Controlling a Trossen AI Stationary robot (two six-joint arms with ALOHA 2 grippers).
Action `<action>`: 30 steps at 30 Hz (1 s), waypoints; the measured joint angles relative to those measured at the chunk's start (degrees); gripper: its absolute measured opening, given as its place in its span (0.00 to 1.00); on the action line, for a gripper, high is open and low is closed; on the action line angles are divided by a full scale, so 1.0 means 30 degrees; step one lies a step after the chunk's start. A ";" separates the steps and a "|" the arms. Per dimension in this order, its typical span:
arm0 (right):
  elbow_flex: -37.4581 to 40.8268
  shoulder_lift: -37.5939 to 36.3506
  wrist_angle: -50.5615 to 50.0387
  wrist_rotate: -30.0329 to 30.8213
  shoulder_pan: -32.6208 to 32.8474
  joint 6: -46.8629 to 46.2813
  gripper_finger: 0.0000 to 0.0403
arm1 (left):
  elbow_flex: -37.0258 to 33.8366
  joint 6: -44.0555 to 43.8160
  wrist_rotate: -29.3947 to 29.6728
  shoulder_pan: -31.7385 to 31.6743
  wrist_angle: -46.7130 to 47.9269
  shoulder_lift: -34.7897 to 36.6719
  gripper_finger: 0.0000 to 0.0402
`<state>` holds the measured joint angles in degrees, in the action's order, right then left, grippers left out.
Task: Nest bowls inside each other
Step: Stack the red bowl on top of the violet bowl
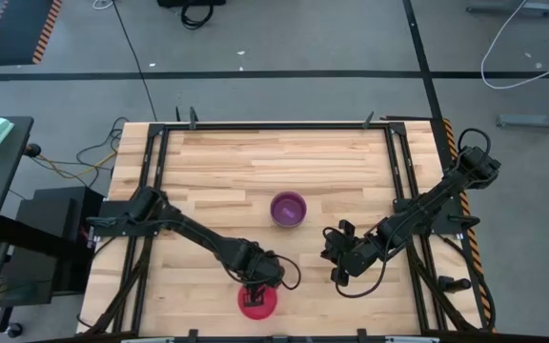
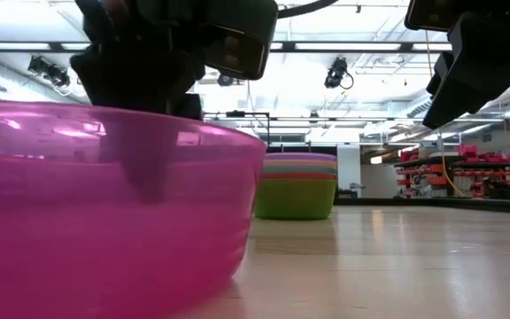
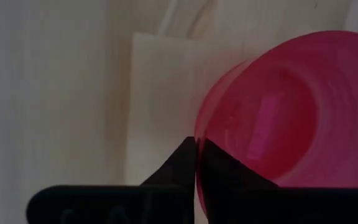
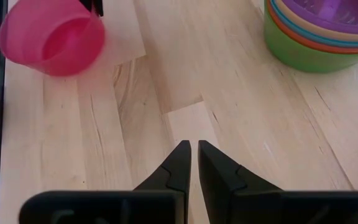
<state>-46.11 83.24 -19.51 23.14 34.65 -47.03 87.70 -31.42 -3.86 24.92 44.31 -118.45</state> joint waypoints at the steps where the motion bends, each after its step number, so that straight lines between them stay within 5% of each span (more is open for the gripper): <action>1: 0.0000 0.0000 -0.0001 -0.0007 0.0000 0.0003 0.10 | 0.0000 0.0258 0.0005 -0.0097 0.0006 0.0000 0.05; 17: 0.0000 0.0000 -0.0022 0.0000 0.0002 0.0076 0.10 | 0.0823 0.2763 -0.0413 -0.2592 0.2503 0.0015 0.02; 30: 0.0000 0.0000 -0.0051 0.1619 0.1621 0.1549 0.10 | 0.6605 0.4423 0.0405 -0.5328 0.6504 0.0015 0.02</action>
<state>-46.11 83.24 -19.66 27.99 39.52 -42.38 107.51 -18.15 -2.65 8.93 63.82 -118.41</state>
